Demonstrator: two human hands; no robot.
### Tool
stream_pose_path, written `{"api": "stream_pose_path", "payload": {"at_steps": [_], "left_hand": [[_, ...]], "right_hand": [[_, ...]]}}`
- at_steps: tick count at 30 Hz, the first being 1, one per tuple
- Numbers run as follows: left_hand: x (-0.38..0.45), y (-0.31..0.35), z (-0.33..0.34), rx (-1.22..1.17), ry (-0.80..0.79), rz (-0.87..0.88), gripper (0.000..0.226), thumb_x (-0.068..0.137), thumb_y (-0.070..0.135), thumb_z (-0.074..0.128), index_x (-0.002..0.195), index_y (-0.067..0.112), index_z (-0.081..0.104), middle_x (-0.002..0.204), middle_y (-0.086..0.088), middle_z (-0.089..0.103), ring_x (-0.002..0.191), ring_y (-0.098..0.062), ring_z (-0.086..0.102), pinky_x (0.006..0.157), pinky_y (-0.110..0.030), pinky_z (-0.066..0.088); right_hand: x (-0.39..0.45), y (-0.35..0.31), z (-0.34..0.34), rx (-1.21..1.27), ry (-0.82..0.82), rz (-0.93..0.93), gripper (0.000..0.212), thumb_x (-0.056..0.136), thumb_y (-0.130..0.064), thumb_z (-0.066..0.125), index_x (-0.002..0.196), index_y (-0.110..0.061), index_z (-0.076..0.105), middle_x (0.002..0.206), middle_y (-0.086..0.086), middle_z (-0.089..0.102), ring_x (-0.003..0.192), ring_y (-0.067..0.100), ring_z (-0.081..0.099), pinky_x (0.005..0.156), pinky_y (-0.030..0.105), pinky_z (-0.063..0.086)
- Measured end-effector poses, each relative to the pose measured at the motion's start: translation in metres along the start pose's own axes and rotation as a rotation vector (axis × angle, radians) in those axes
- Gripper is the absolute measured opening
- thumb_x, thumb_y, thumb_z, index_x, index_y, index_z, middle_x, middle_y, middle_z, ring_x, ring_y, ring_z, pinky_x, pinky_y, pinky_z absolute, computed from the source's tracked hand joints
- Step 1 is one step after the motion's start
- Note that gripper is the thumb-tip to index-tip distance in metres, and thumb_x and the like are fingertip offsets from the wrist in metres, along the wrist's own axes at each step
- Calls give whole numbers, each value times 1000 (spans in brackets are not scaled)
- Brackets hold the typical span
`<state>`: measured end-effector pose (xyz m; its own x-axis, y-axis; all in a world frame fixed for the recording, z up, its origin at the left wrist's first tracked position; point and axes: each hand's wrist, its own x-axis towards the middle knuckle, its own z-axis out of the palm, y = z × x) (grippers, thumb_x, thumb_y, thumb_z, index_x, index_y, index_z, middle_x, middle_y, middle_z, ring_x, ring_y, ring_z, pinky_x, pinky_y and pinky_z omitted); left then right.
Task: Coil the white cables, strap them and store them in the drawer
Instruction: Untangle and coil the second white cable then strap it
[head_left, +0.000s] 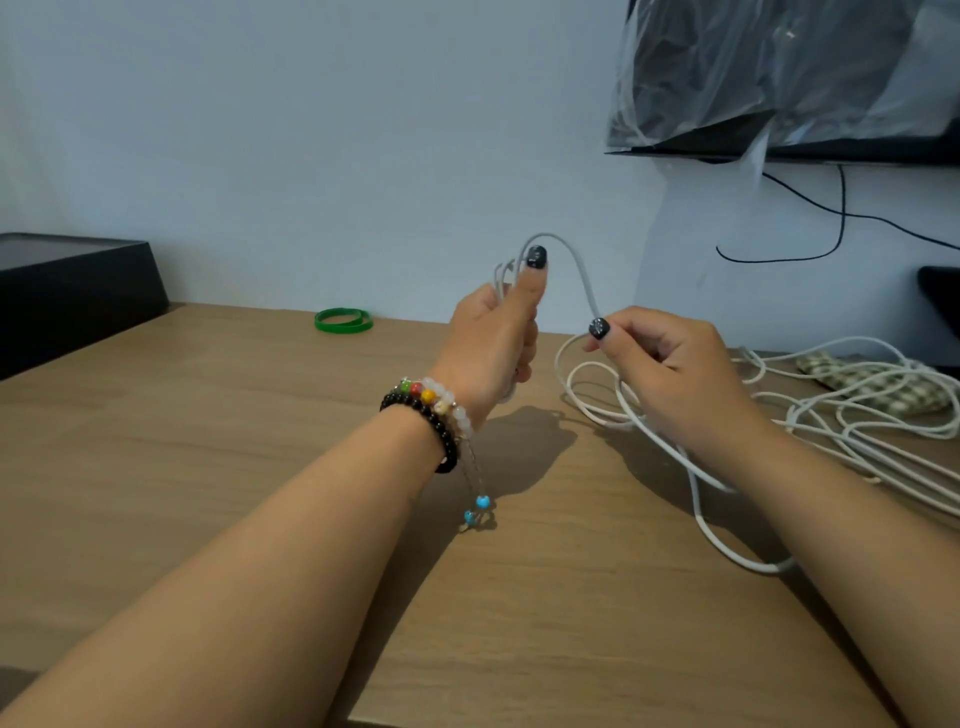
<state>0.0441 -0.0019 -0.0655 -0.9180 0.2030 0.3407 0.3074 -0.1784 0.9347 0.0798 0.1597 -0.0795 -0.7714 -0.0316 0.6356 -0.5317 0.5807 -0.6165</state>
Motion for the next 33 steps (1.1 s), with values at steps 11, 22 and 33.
{"api": "stream_pose_path", "payload": {"at_steps": [11, 22, 33], "left_hand": [[-2, -9, 4, 192, -46, 96, 38, 85, 40, 69, 83, 10, 47, 57, 0, 42, 47, -13, 36, 43, -19, 34], [-2, -21, 11, 96, -30, 46, 34, 102, 26, 44, 72, 12, 43, 55, 0, 41, 48, -13, 38, 49, -27, 35], [12, -8, 2, -293, 184, -78, 39, 105, 19, 36, 66, 12, 43, 48, 5, 50, 45, -10, 44, 48, -23, 37]], "right_hand": [[-3, -4, 8, -17, -113, -12, 21, 95, -15, 56, 83, -11, 74, 54, -2, 59, 46, 6, 43, 48, 16, 32], [-2, -4, 13, -64, -250, -47, 26, 96, -19, 55, 80, -10, 72, 66, 0, 62, 60, 8, 53, 58, 23, 42], [-2, -4, 13, -97, -268, 6, 28, 96, -26, 52, 74, -27, 69, 59, -4, 52, 53, 4, 43, 51, 16, 31]]}}
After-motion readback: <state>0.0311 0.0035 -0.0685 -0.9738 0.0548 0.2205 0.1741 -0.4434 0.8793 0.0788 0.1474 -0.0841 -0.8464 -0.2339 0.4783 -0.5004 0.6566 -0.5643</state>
